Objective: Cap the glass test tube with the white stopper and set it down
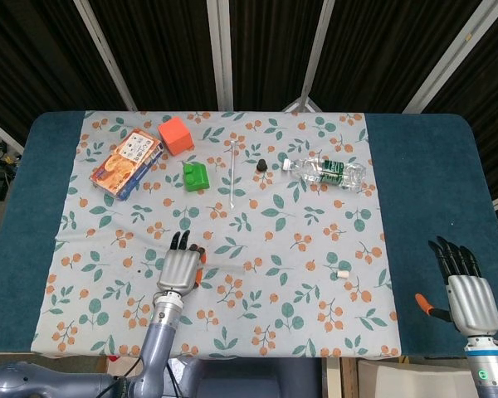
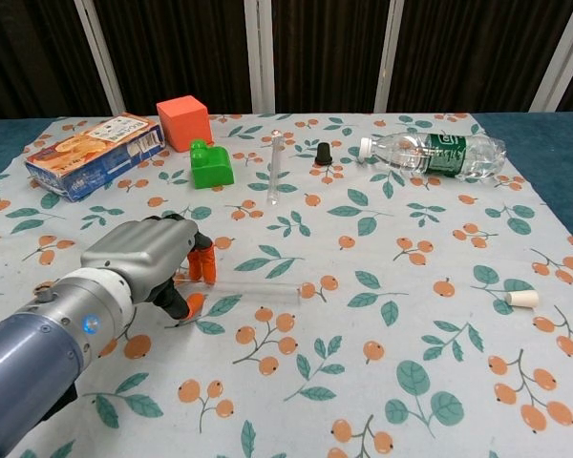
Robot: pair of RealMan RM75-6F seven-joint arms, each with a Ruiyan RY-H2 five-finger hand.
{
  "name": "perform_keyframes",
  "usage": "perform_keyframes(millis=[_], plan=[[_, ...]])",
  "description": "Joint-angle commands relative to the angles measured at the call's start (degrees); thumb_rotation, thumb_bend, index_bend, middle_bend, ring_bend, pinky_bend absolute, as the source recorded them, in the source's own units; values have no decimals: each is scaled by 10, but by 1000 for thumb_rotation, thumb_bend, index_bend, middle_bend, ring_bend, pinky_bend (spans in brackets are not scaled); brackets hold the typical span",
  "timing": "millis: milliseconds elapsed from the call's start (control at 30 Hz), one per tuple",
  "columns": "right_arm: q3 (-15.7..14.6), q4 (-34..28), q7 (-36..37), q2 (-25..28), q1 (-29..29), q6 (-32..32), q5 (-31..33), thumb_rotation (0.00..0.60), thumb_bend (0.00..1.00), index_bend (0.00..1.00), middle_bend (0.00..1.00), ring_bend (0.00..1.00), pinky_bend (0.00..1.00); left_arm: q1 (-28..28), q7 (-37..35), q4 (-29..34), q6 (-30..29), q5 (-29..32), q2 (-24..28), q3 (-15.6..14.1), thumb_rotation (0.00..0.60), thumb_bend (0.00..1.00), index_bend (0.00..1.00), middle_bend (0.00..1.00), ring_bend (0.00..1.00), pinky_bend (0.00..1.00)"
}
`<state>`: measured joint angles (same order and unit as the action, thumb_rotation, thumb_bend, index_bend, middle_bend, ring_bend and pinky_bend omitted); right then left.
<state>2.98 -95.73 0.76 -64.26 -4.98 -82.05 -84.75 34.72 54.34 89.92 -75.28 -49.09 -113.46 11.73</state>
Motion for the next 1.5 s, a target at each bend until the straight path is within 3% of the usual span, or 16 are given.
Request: perform_keyframes(millis=[33, 800, 1200, 1500], plan=[[0, 0, -1, 0, 0, 0, 0, 600, 272, 0, 0, 0, 0, 0, -3, 4, 0, -2, 4, -1, 600, 611, 521, 375, 52, 0], [-1, -2, -5, -1, 0, -1, -2, 600, 272, 0, 0, 0, 0, -17, -107, 19, 2, -61, 68, -3, 600, 679, 551, 461, 85, 0], [-4, 0, -13, -3, -3, 5, -7, 600, 272, 0, 0, 0, 0, -40, -207, 11, 4, -122, 115, -17, 600, 679, 552, 467, 86, 15], [-5, -12, -38, -9, -28, 34, -25, 600, 272, 43, 0, 0, 0, -53, -288, 37, 3, -164, 177, -1, 600, 691, 552, 472, 85, 15]])
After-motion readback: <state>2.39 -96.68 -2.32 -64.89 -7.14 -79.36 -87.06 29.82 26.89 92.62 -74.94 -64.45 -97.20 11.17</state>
